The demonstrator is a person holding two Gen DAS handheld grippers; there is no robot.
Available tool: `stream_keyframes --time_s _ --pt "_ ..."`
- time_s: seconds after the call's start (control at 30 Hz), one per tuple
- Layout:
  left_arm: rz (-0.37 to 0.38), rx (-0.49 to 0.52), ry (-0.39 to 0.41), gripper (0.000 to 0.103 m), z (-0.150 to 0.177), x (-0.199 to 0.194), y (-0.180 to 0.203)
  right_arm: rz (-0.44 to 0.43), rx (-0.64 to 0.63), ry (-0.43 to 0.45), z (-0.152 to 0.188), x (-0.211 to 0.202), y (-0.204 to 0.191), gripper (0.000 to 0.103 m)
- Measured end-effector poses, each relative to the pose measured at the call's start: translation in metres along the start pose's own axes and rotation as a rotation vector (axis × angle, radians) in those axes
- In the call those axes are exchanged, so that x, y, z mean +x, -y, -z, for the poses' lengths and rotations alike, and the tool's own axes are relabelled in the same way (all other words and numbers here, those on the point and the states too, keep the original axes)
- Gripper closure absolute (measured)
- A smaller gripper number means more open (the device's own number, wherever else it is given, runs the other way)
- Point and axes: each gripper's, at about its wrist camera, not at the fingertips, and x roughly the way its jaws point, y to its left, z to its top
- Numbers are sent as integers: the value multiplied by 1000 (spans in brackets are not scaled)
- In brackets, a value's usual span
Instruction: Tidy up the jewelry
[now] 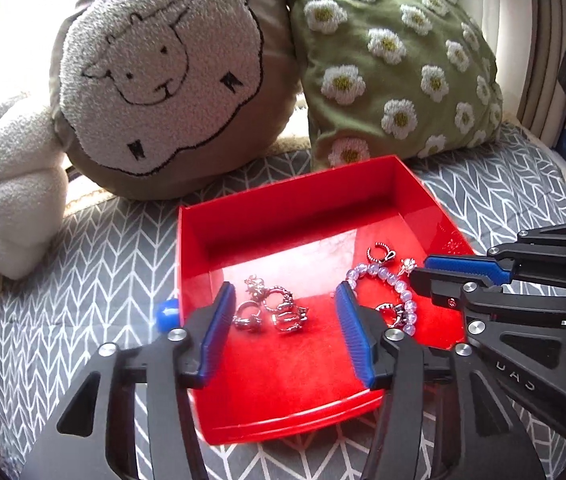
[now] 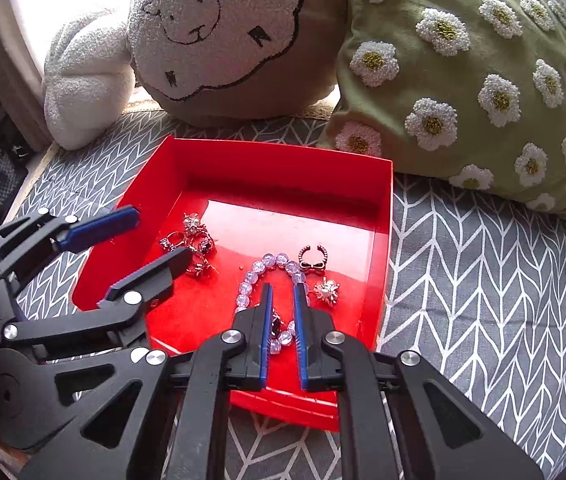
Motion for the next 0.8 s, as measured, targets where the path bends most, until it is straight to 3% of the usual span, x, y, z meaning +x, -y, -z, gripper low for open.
stream_keyframes --time_s 0.03,0.1,0.13,0.2,0.27,0.37,0.47,0.8 --pt "-9 -1 2 48 -1 -2 -1 18 9 1 0 -4 2 79" --pt "-37 -8 13 39 0 -10 -5 60 21 13 1 -11 5 52" --pt "-54 -12 20 35 0 -14 -8 73 25 25 2 -16 8 47" --pt "-75 -18 36 15 0 -23 -13 85 24 37 5 -23 11 35" --pt "-90 -21 42 16 1 -30 -17 90 17 33 7 -28 12 28" --pt "-102 -30 32 15 3 -36 -21 108 -4 23 13 -33 9 25" --pt "-124 -31 14 14 6 -38 -22 114 -30 4 27 -34 6 15" --pt "-110 -34 5 13 19 -45 -26 105 -25 -11 40 -36 1 15"
